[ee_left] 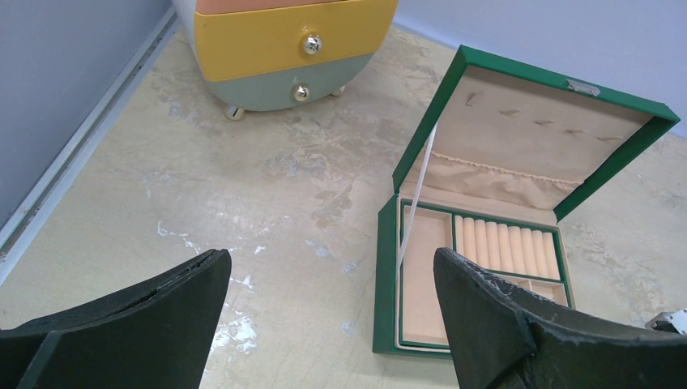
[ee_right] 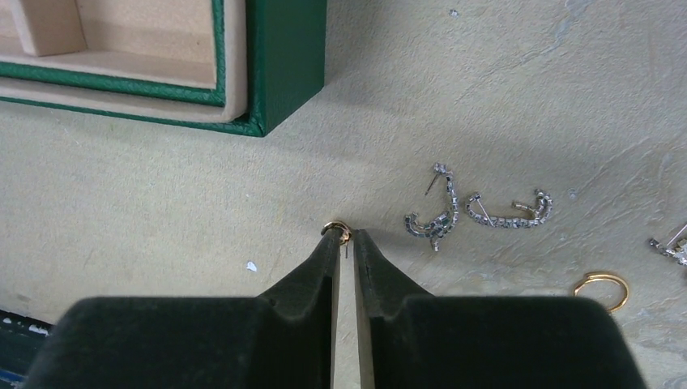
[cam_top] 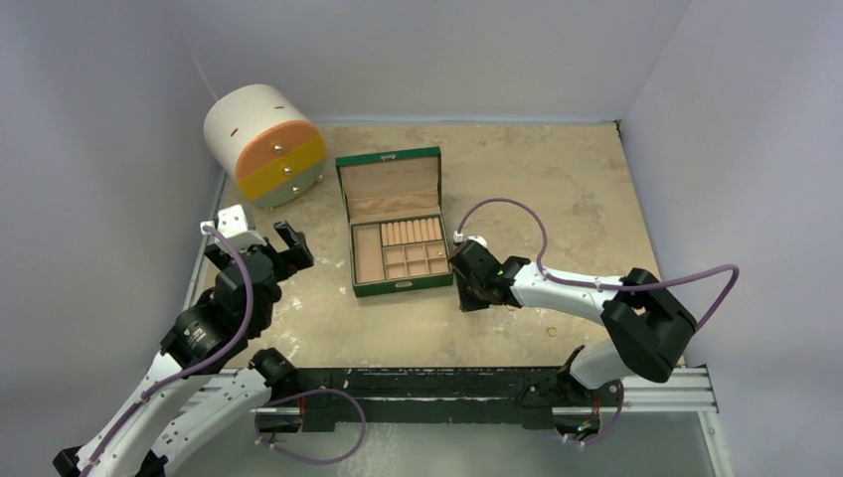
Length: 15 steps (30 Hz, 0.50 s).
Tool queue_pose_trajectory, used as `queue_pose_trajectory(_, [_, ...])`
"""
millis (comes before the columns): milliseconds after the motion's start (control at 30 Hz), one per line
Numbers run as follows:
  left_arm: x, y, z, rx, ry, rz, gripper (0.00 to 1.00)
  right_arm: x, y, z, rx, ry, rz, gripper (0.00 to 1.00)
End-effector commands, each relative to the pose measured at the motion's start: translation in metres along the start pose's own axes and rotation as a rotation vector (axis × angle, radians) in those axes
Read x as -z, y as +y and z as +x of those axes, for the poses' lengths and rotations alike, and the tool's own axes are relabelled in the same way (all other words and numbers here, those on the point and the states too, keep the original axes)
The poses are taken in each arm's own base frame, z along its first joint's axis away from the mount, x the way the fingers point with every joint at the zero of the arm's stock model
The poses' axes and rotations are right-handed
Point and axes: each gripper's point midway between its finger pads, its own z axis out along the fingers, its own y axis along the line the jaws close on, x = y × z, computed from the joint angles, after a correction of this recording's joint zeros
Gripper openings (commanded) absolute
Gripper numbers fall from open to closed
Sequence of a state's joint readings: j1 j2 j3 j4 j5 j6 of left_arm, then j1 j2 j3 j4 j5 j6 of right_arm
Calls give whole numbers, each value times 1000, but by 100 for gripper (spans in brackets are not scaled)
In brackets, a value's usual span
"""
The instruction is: Organize the mixed jewelry
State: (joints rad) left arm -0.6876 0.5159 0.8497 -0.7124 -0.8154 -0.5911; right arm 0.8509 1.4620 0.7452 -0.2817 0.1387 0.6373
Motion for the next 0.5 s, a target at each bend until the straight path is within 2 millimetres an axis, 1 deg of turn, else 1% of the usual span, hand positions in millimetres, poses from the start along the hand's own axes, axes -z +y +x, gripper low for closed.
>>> queue_pose_trajectory(0, [0,-3,-9,33,-31,5,96,3,0,-2,-9,-14,10,11])
queue_pose_trajectory(133, [0,-2,-9,33,-31,3,96,4,0,-3,-11,-20,13,0])
queue_pose_trajectory(333, [1,-2,-10,37,-35,5,96,14,-1,-9,-13,-48,14,0])
queue_pose_trajectory(467, [1,-2,-10,39,-36,5,96,28,2,-23,-14,-88,9,0])
